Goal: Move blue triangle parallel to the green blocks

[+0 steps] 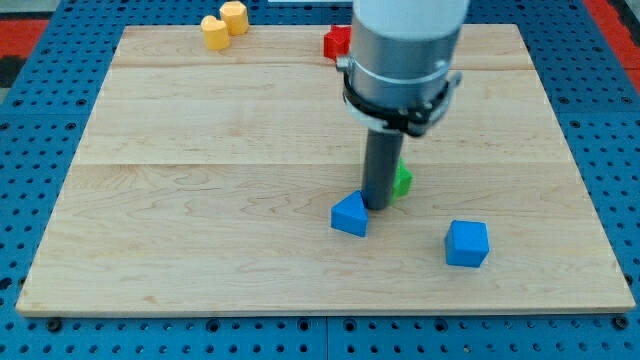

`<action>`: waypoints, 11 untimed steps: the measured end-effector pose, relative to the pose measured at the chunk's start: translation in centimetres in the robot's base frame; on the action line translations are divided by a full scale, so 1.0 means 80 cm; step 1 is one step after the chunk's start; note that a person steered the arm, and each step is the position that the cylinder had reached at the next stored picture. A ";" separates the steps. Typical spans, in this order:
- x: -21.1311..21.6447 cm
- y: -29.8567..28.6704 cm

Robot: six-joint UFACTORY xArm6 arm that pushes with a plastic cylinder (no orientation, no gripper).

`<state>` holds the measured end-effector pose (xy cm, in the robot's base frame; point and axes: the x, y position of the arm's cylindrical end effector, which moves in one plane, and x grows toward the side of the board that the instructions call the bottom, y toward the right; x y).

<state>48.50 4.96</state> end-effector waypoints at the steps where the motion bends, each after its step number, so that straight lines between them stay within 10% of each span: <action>1: 0.008 -0.012; 3: 0.078 0.027; 6: 0.085 -0.105; 8: -0.030 -0.143; 11: 0.018 -0.193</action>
